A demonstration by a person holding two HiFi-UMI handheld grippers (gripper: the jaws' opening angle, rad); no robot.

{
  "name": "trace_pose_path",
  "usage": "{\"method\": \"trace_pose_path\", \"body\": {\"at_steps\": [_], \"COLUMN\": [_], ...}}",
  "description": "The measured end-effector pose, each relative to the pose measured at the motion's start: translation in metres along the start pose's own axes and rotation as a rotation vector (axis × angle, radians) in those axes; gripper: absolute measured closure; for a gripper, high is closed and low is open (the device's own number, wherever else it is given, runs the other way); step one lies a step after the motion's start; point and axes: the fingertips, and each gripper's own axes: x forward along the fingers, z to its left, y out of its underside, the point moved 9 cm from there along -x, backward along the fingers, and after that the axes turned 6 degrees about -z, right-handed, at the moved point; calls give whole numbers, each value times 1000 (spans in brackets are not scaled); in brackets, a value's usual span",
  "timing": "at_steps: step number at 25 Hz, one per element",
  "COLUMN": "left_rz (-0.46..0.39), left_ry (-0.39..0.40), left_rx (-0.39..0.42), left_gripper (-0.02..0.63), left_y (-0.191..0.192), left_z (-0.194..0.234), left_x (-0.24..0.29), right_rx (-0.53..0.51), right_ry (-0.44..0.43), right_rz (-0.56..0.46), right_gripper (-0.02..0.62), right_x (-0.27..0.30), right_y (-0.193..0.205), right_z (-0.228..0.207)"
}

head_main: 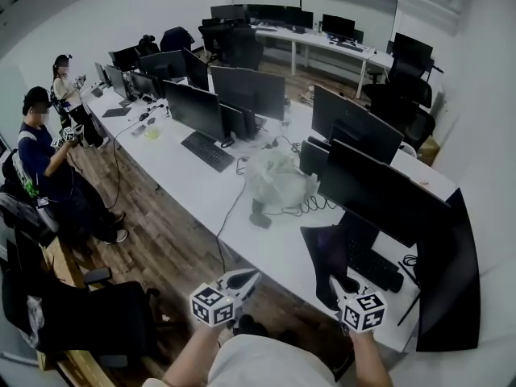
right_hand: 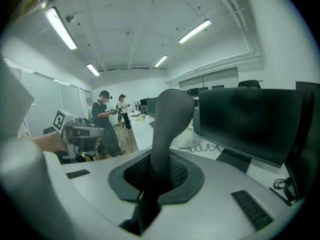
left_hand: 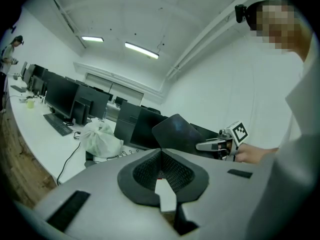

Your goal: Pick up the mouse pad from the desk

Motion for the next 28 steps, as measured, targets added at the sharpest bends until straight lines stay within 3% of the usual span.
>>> {"method": "trace_pose_path", "body": {"at_steps": [16,28], "left_rz": [-25,-30], "left_ry": [84,111], "left_rx": [75,63], "left_gripper": [591,591], "left_y": [-37,-43], "left_z": [35,53], "left_x": [-60,-68], "right_rx": [21,13], "right_ry": [85,102], "right_rz": [-142,-156], "right_gripper": [552,552], "right_x": [-3,2], "right_y": [-20,-28], "right_z": [69,90]}}
